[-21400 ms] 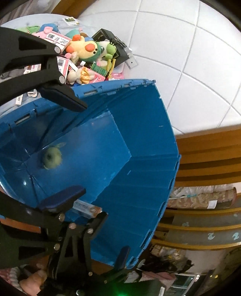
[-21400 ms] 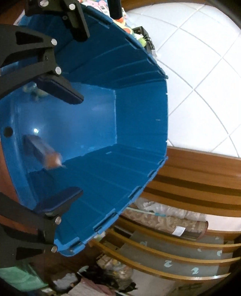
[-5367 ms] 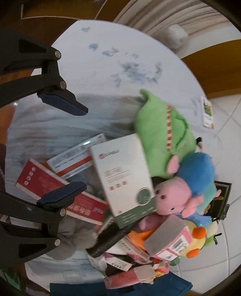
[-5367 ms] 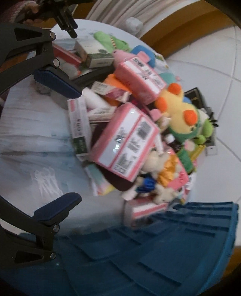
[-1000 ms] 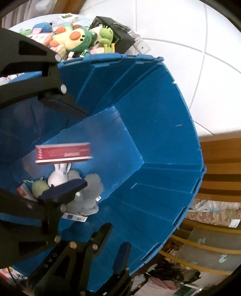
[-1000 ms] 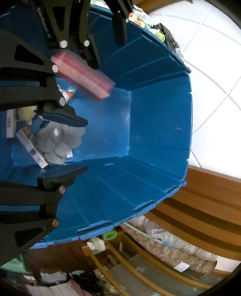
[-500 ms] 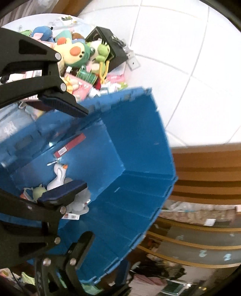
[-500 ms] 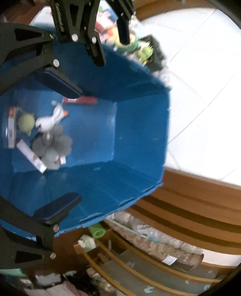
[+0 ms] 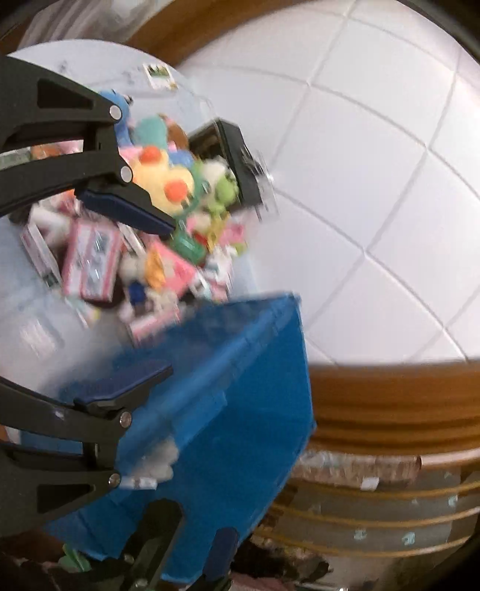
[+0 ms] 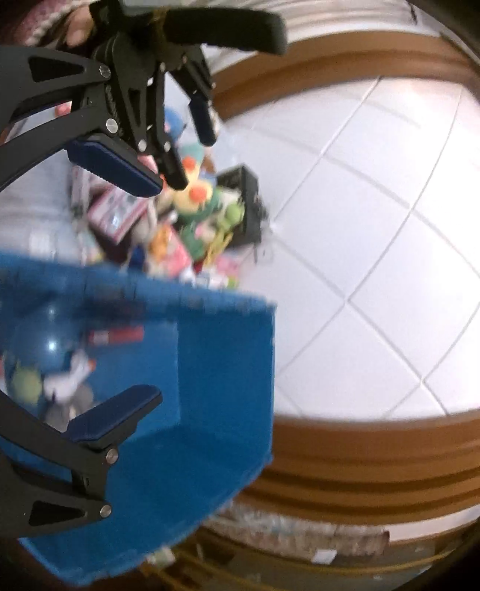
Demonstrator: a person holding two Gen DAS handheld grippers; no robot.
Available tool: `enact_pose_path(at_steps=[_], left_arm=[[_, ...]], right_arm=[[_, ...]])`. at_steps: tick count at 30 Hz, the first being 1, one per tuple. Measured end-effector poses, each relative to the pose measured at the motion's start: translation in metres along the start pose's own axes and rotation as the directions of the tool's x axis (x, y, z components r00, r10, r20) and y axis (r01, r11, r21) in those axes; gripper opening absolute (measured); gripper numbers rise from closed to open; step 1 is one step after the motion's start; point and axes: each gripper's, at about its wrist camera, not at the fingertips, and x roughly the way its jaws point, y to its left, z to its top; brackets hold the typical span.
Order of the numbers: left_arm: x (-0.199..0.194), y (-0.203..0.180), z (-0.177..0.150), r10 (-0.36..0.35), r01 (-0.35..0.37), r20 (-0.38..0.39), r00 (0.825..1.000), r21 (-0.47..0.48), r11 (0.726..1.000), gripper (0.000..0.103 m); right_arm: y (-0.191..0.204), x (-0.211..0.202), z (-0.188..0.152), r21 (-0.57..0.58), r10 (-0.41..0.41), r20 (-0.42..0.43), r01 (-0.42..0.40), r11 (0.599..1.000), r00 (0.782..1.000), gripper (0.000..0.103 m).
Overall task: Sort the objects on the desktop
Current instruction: 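Move both grippers back over the pile on the table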
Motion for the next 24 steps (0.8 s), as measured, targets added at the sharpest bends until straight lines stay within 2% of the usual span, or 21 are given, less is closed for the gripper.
enact_pose_path(at_steps=[4,10,14,18,24], left_arm=[[0.005,0.047,-0.030,0.039,-0.041,-0.046,0.998,-0.054,0.998,0.070],[0.022,0.111,-0.088,0.062,-0.080,-0.123,0.990,-0.142,0.987,0.070],[0.035,0.149,-0.134,0.090,-0.129,-0.199,0.976,-0.189,0.973,0.070],[0.049,0.194,-0.186,0.133,-0.215,-0.312,0.941,-0.244,0.946,0.070],[0.060,0.251,-0.255,0.158,-0.329,-0.444,0.882,-0.340,0.881,0.070]], right_arm=[[0.039,0.035,-0.010,0.011,0.072,-0.032,-0.072,0.997,0.997,0.103],[0.085,0.085,-0.035,-0.061,0.061,-0.117,-0.068,0.996,0.991,0.103],[0.101,0.111,-0.059,-0.065,0.070,-0.181,-0.083,0.994,0.981,0.103],[0.109,0.141,-0.086,-0.052,0.080,-0.258,-0.097,0.994,0.963,0.103],[0.115,0.190,-0.133,-0.024,0.085,-0.396,-0.103,0.994,0.914,0.103]])
